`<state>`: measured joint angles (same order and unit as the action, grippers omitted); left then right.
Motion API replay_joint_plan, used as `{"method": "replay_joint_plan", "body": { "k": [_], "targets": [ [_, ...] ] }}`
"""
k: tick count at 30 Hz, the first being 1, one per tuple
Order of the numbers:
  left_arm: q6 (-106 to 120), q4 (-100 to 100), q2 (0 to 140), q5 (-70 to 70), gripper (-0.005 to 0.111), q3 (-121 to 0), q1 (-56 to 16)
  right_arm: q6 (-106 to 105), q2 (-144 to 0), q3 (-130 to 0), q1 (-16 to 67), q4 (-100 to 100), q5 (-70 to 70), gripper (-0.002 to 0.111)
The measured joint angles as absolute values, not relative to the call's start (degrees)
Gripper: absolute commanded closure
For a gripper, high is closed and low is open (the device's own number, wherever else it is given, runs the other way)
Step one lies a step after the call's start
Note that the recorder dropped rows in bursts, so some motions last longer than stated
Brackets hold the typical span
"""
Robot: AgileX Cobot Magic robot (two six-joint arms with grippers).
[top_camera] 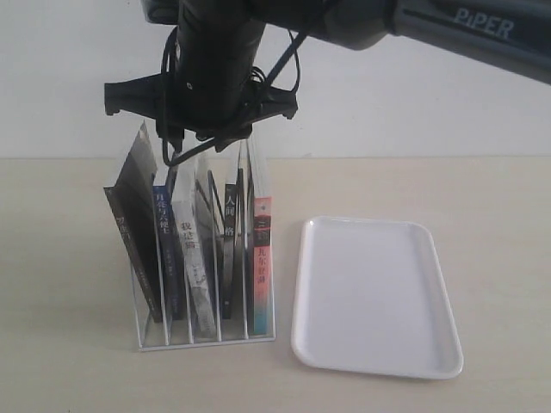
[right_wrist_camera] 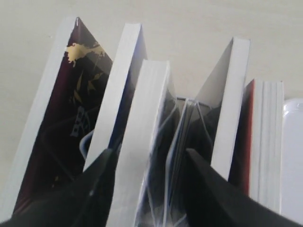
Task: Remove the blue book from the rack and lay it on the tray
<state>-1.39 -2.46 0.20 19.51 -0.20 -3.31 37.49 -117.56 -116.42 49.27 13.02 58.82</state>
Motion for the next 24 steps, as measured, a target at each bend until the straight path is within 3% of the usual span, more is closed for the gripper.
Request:
{"method": "replay_joint_plan", "body": {
  "k": [16, 20, 24],
  "targets": [
    [-1.39, -2.46, 0.20, 19.51, 0.101, -0.20, -3.31, 35.19, -117.56, -116.42, 50.15, 13.53, 56.23, 0.065],
    [-1.39, -2.46, 0.20, 19.51, 0.101, -0.20, -3.31, 34.99, -117.56, -116.42, 51.43, 13.61, 54.15, 0.072],
    [-1.39, -2.46, 0.20, 19.51, 0.101, -0.20, -3.31, 34.99, -117.47, -116.42, 52.04, 13.12, 53.84, 0.086]
  ]
}}
